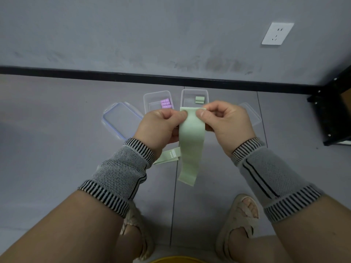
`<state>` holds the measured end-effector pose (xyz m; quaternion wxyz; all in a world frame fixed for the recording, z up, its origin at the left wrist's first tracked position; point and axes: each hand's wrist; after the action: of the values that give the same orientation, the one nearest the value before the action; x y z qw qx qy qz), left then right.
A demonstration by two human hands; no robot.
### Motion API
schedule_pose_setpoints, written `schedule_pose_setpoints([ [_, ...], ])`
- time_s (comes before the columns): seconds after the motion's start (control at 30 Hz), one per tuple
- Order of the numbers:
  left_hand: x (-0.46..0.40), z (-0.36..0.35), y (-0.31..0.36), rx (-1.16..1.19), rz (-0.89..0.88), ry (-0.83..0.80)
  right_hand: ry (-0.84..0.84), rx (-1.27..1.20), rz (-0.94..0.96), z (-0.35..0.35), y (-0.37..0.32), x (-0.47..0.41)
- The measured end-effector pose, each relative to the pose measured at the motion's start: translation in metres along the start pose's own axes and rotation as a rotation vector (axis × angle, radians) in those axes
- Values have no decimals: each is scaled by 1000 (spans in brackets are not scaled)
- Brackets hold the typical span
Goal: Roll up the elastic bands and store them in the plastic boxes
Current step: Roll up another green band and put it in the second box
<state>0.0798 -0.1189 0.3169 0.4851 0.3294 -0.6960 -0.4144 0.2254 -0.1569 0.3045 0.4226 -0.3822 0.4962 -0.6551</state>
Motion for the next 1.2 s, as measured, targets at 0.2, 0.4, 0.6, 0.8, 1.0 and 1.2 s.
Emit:
schedule_pose_setpoints([
  [0.2,-1,-1,1,-39,-25,-10,-130,-107,-102,3,2,2],
  [0.4,-2,0,-2,-64,57,-6,-145,110,102,2,2,3],
  [0.6,0,1,3,24,151,-22,-103,332,275,2,7,4],
  [0.8,-2,3,3,54,173,-5,-111,360,309,1,7,3],
  [1.0,-3,4,2,-12,99,-45,-90,235,204,1,4,2],
  [1.2,-3,4,0,-177,-65,-18,-154,30,25,4,-4,4],
])
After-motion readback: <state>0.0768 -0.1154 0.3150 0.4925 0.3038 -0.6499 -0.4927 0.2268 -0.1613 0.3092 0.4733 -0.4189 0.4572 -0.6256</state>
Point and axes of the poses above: each hand's wrist, its own x-axis away from the middle knuckle, its own z-axis out of the back of the hand, y = z × x, and after that the axes turned 7 degrees about x, right-handed
